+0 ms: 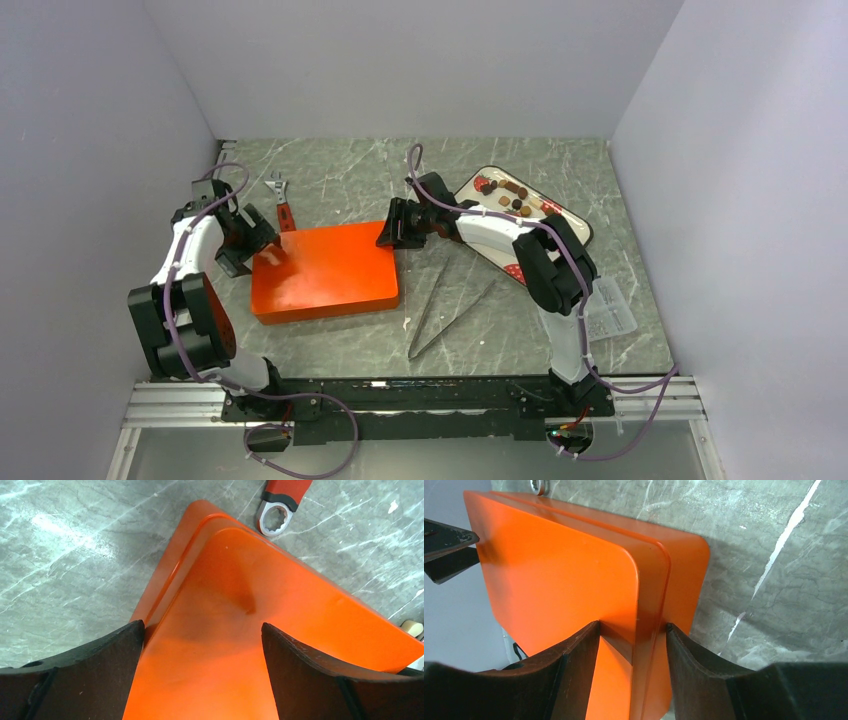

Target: Pack the chocolate

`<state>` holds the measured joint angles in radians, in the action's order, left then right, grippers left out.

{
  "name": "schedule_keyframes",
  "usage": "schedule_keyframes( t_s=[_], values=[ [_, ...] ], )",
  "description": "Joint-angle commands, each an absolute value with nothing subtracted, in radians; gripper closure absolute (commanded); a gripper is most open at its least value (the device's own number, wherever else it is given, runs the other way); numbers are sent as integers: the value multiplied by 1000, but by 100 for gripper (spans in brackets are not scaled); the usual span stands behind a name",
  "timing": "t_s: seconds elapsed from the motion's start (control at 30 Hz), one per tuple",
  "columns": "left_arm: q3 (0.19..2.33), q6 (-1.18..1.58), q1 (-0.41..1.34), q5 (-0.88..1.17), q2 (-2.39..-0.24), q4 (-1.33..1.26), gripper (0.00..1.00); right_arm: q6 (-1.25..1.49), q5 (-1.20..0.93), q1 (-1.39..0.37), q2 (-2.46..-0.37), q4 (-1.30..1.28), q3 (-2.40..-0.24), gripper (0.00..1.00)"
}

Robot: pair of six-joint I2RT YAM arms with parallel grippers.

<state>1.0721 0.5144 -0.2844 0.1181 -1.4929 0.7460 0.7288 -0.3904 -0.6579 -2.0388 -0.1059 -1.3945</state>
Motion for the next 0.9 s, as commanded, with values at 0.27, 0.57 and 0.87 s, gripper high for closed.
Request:
schedule_keyframes(
  t_s=[0.27,0.57,0.87],
  values=[
    [1092,483,-285,81,-1545,777,15,697,-337,-666,-2032,-114,-1360,47],
    [1066,509,-303,30,-1604,743,18,662,-296,-666,-1982,-165,-1368,45],
    [1071,509,-304,24,-1610,739,19,575,-142,-674,-1915,-308,-1524,57]
  ],
)
